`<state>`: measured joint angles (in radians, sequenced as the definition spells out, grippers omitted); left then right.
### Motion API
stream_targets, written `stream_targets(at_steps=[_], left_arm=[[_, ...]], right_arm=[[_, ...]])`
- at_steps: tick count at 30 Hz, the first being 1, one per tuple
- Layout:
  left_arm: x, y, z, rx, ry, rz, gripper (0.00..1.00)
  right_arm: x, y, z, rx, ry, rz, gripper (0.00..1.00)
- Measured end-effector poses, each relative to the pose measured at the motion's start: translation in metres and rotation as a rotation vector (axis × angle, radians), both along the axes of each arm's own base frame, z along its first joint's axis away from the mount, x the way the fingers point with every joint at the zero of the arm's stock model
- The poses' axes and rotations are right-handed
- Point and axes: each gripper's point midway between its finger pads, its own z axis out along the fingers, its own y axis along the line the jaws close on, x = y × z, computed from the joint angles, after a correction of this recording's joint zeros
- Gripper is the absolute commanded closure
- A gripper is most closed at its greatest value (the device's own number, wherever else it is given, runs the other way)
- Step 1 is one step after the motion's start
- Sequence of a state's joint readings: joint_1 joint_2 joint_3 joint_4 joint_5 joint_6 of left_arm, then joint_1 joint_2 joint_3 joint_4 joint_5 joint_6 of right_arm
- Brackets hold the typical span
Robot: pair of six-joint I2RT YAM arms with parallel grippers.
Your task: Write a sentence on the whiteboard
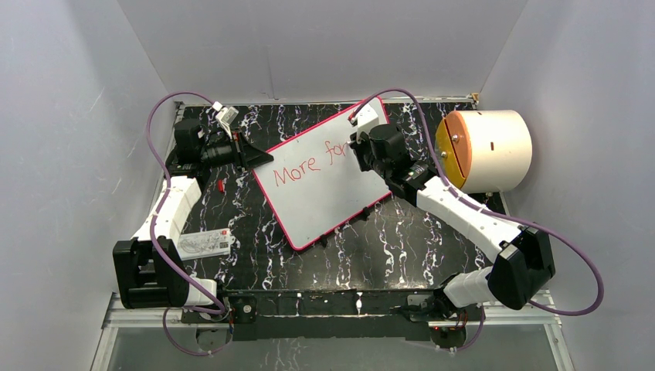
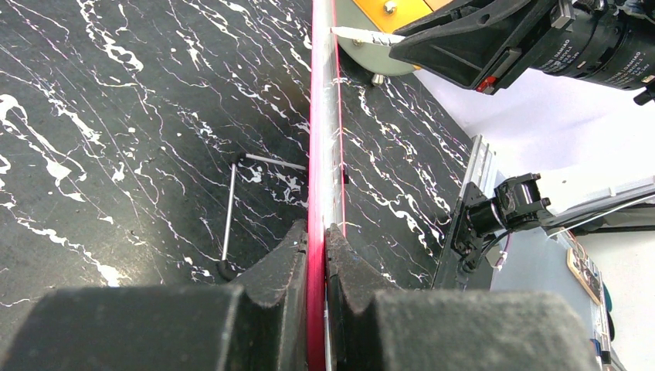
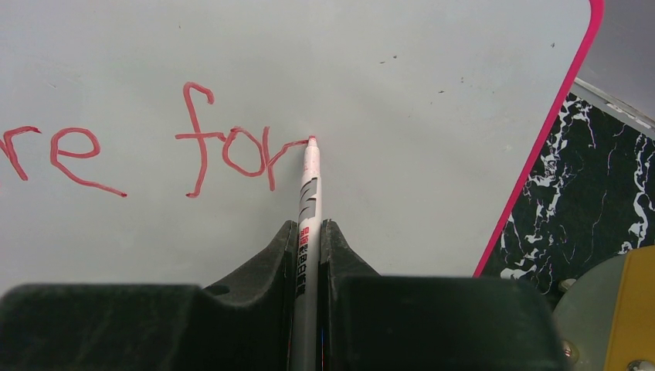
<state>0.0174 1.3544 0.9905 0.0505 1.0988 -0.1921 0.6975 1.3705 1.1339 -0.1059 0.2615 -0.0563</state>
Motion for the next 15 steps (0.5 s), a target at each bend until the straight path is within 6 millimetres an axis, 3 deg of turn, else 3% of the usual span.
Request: stream_targets(at_steps=[15], left_arm=[[0.001,0.000,-0.001,0.003,0.001,0.005,1.00]], right_arm=[[-0.007,-0.008,-0.016,-0.040,0.047,-0.004,1.00]])
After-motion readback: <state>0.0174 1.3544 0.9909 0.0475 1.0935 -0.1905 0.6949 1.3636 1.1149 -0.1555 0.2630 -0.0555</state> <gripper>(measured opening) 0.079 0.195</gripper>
